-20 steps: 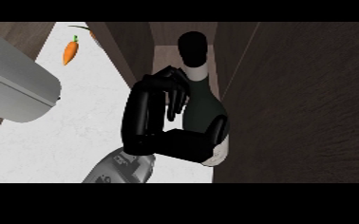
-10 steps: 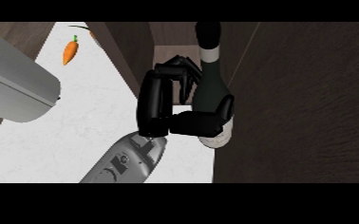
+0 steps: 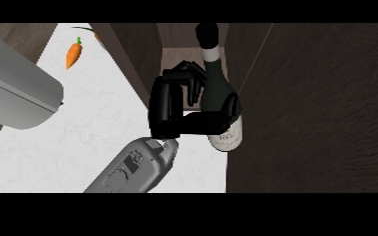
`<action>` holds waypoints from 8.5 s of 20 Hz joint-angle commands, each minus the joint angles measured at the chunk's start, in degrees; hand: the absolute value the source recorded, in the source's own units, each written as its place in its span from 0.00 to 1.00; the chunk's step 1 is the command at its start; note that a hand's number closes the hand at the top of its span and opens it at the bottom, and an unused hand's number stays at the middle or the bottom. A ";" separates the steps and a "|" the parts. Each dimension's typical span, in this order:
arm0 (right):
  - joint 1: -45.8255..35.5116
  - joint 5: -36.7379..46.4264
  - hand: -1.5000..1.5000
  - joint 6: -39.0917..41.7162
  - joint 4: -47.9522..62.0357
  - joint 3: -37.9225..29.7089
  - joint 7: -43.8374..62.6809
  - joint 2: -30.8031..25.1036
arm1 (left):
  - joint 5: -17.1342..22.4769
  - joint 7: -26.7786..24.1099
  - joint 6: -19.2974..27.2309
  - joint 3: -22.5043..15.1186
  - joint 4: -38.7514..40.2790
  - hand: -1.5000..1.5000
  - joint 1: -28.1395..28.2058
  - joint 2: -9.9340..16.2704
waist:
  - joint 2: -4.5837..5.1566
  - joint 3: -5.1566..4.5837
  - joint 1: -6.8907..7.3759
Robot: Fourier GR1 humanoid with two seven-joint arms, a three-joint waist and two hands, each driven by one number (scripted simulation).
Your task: Pick up the wine, place it into the cabinet and close the cabinet
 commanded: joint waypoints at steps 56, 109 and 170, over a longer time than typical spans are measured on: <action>0.65 -3.57 0.00 -1.44 -6.57 2.44 2.98 0.16 | 8.11 -31.94 -10.31 22.44 59.02 1.00 -26.28 -0.02 | 0.41 -0.03 -0.99; -3.74 -3.47 0.00 -2.22 -2.02 3.14 1.39 0.49 | 10.52 -41.43 -15.53 32.80 78.37 0.00 -29.76 1.53 | 1.41 -0.07 -2.91; 0.06 -0.56 0.00 -4.40 -4.65 3.93 0.64 -0.49 | 21.22 -33.89 8.21 -16.80 3.76 0.00 13.84 1.99 | -0.23 0.03 1.20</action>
